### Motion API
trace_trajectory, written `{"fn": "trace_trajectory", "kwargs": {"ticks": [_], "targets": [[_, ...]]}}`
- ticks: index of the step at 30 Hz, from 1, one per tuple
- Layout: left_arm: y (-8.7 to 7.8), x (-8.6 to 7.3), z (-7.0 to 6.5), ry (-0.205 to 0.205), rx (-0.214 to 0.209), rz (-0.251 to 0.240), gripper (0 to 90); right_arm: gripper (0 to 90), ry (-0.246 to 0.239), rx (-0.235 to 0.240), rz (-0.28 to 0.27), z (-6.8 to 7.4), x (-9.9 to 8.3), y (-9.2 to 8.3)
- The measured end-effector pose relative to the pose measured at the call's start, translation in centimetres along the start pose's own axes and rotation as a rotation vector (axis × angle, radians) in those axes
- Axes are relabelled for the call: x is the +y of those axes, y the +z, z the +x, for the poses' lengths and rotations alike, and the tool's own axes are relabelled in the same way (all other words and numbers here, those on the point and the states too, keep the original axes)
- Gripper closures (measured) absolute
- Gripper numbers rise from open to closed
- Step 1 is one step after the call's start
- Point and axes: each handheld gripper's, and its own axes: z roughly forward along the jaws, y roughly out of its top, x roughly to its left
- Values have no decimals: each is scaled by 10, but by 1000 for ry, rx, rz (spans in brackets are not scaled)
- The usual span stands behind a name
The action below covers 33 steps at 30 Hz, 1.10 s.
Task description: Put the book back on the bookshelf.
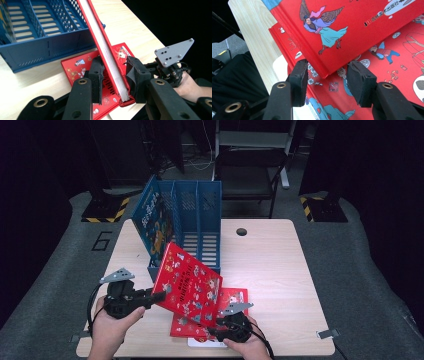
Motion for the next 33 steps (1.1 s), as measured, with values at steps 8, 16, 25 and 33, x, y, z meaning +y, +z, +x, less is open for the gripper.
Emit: {"fn": "trace_trajectory", "kwargs": {"ticks": [8,16,25,33], "targets": [[1,5,-3,-7,-7,8,693,526,26,0,-19,1,0,2],[-1,4,-4,-4,-4,1,697,525,28,-10,-33,3,-1,2],[-5,9,-6,-1,-8,-16,696,525,31,-13,-69,4,0,-3],[-9,17,-9,10,-11,-25,696,525,20,-23,-112,3,3,-8]]}}
